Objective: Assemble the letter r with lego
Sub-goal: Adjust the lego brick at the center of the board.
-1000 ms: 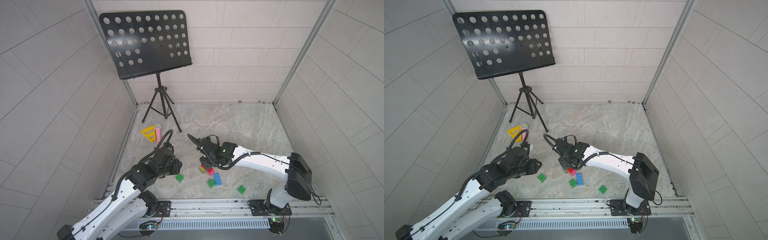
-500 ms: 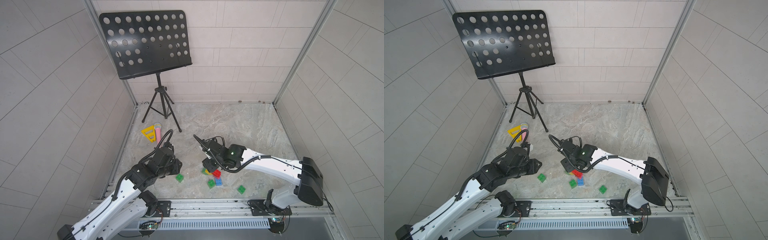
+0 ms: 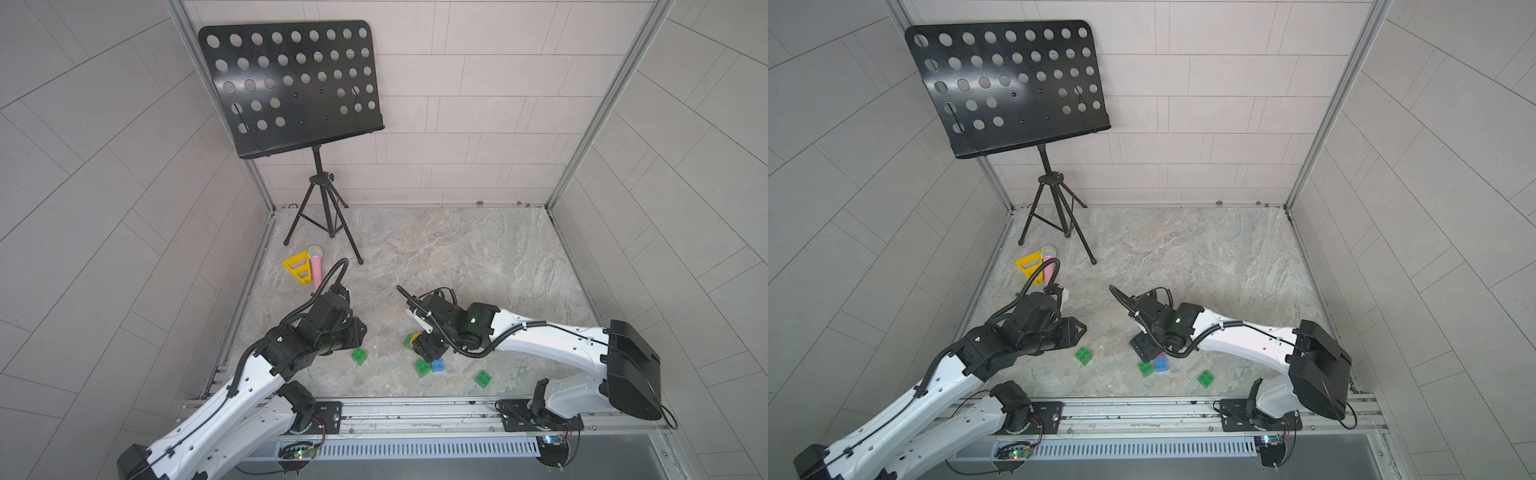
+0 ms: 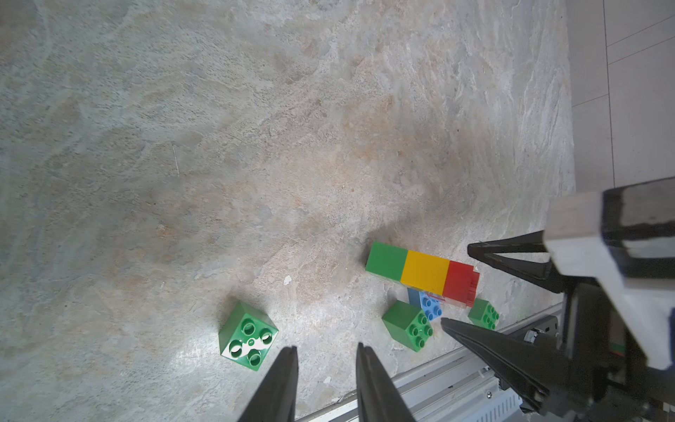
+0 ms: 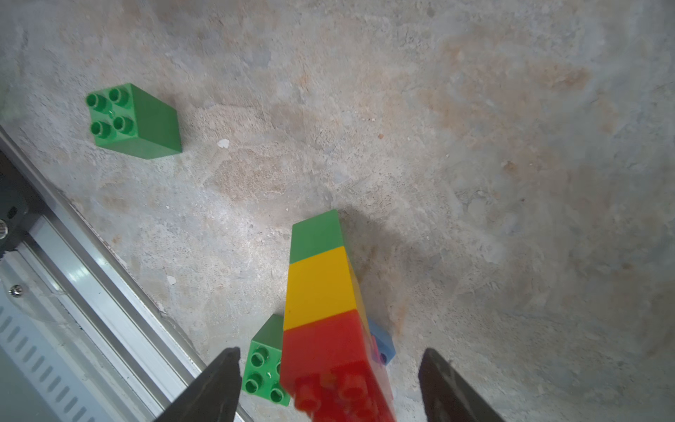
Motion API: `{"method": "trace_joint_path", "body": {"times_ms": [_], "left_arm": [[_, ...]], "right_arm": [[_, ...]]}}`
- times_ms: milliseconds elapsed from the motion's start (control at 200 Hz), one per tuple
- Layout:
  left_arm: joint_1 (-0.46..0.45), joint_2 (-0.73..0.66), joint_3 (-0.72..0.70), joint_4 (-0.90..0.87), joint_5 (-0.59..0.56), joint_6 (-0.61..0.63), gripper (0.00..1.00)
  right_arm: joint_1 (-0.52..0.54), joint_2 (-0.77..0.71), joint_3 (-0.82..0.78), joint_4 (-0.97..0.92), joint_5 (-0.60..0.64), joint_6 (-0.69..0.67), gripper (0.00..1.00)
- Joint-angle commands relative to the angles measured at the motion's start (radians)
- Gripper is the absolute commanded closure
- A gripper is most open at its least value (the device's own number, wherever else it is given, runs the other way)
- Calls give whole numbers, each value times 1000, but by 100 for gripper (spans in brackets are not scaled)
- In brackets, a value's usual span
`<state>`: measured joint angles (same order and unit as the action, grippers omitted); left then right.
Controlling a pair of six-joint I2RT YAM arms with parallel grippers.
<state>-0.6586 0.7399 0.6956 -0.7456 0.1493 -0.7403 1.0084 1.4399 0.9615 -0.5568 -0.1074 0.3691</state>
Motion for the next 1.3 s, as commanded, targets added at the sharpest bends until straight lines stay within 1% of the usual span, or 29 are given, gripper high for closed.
{"method": "trace_joint_path", "body": {"times_ms": [0,220,565,675,851,1001,1146,1266,1296], "left_arm": [[5,-1,0,8,-1,-13,67],[5,4,-5,8,-4,-13,67],[5,-3,-26,6,-8,-19,67],[6,-7,-33,8,-8,-24,66],[5,-8,-36,8,-10,-24,67],[5,-5,-35,8,-10,-22,66],[5,-7,-36,5,-5,-20,67],[5,-14,-36,-1,-8,-18,67],[5,-15,-37,-3,-7,-18,67]], "right_arm": [[-21,32,15,20,-33,-47,23],[-73,84,7,43,-116,-68,32],[-188,151,-11,111,-322,-53,51],[-224,166,-15,132,-378,-32,55],[-313,179,-35,217,-487,39,63],[-387,219,-37,308,-590,105,63],[-438,314,4,370,-669,148,62],[-468,413,55,464,-758,204,55],[-473,437,76,473,-776,215,52]]}}
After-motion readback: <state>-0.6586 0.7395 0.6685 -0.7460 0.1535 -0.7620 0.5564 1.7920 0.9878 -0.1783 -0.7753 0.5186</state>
